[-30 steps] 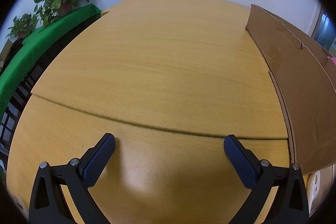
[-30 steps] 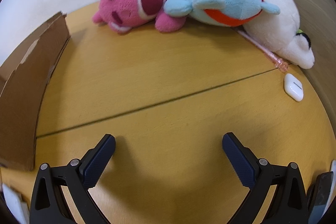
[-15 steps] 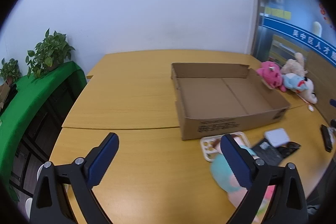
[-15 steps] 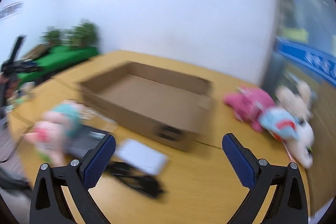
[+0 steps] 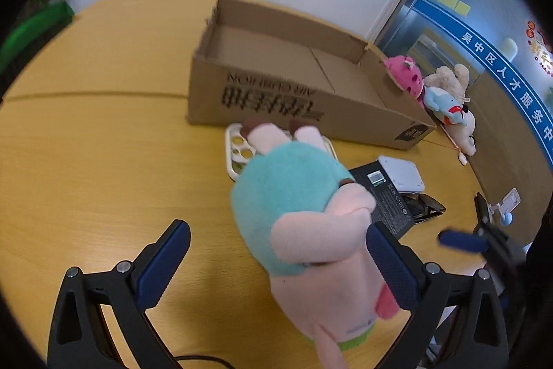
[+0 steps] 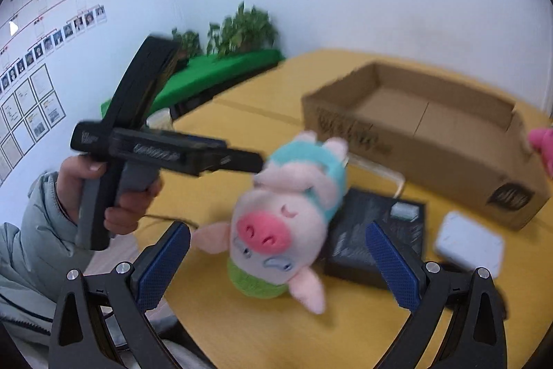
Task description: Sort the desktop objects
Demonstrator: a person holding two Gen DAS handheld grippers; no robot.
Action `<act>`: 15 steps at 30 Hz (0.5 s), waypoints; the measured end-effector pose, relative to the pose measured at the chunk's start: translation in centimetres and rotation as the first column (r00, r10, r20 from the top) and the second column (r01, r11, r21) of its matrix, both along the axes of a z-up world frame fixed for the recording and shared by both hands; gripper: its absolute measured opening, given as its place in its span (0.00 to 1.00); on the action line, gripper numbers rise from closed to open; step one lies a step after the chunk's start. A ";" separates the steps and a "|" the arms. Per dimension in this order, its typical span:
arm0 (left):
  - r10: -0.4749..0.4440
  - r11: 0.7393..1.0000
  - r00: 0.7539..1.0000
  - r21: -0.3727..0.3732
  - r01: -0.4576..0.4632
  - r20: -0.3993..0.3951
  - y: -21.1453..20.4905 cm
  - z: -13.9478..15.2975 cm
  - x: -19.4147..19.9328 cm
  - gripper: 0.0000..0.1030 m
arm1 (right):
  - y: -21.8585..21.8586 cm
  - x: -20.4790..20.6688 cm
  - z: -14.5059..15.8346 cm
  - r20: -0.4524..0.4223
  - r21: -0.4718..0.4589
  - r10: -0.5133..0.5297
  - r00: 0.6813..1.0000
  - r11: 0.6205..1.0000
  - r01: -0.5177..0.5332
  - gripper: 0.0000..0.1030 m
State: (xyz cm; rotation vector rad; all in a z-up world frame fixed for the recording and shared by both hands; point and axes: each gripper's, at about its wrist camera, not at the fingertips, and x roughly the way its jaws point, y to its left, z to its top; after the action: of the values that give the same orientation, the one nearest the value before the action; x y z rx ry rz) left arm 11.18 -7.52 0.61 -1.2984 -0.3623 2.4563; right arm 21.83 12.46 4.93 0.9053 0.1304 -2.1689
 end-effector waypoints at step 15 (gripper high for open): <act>-0.137 0.979 0.986 0.165 0.120 0.094 0.1 -2.8 -0.8 0.78 | -4.4 -0.4 -2.2 0.078 -0.024 0.167 0.983 0.986 -0.166 0.94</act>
State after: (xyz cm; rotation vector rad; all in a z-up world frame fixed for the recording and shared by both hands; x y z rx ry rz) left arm 10.41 -7.45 -2.16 -1.3427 -0.4750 2.2098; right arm 21.42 8.08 2.75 0.9361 0.1427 -1.9737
